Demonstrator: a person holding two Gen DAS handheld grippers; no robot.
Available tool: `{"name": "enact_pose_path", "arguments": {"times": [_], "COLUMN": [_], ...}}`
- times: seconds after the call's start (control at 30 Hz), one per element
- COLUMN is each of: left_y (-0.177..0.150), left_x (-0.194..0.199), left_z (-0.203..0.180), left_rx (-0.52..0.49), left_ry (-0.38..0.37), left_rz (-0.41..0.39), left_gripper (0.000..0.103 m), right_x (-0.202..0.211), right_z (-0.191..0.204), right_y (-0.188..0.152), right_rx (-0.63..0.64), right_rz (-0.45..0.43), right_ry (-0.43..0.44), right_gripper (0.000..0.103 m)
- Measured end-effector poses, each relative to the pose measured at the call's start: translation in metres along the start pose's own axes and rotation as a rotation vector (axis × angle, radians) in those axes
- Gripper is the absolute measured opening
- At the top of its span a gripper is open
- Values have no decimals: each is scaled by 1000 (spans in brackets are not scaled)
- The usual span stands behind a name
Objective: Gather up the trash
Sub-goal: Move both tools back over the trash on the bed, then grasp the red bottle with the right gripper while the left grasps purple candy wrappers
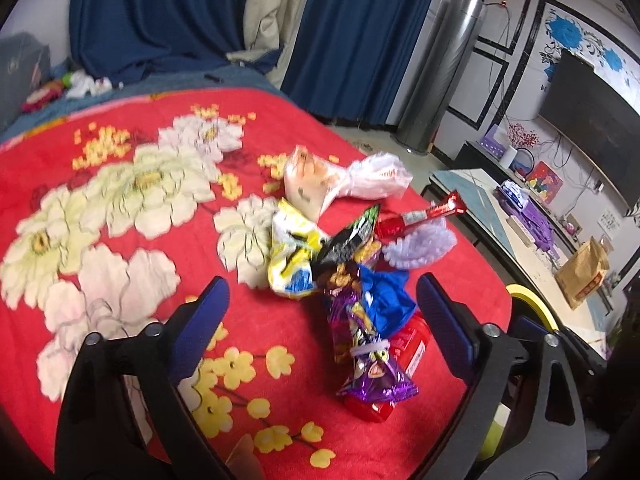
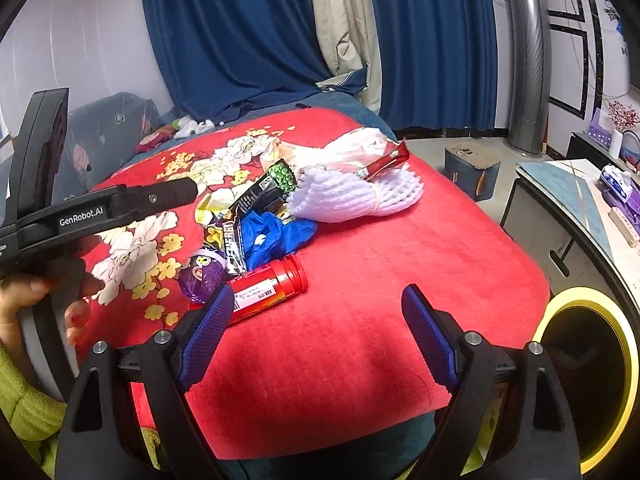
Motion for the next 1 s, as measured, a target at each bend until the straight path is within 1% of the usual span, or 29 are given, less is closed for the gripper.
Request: {"name": "enact_pose_path", "arguments": {"times": [0.13,0.2,0.27,0.37,0.4,0.47,0.5,0.53,0.63,0.7,0.83,0.9,0.93,1.0], "left_y": [-11,-17,-22,-29,-32,-34,-35,-35,-35,-33,-28,-25,-23,-20], "left_x": [-10,-16,-21,-29,-32,-35,-36,-37,-39,-37,-31,-28,-26,-23], "left_z": [-2,-4,-7,-7,-6,-2,0,2,9,12,15,16,16,19], "left_rx": [36,46,49,81,102,129,146,162,206,214,221,218,217,216], "left_ry": [-63,-76,-92,-127,-141,-156,-171,-185,-219,-223,-237,-239,-238,-233], "left_rz": [77,111,139,190,210,231,241,247,262,255,236,223,216,201], "left_gripper": [74,69,66,60,56,51,43,37,29,27,26,25,25,25], "right_x": [-11,-17,-22,-31,-32,-36,-39,-41,-49,-55,-64,-68,-70,-74], "right_z": [1,2,3,5,6,7,7,8,12,17,22,27,28,29], "right_y": [-2,-4,-5,-5,-6,-6,-6,-6,-6,-7,-6,-5,-5,-5], "right_rx": [-3,-10,-17,-37,-41,-50,-56,-63,-77,-88,-128,-138,-148,-173], "right_rz": [23,39,50,69,72,80,85,90,106,124,141,150,155,163], "right_ry": [4,11,27,49,53,64,72,81,108,133,186,209,217,232], "right_gripper": [83,83,83,83,83,83,83,83,81,77,73,68,68,64]}}
Point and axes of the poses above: each gripper's, at about its wrist camera, not at the fingertips, and x roughly against the way its jaws point, z to its left, y to its top, the point moved 7 cm from there along -x, roughly the way its jaws point, and after that the axes turned 5 degrees about x, right-handed, at the moved point
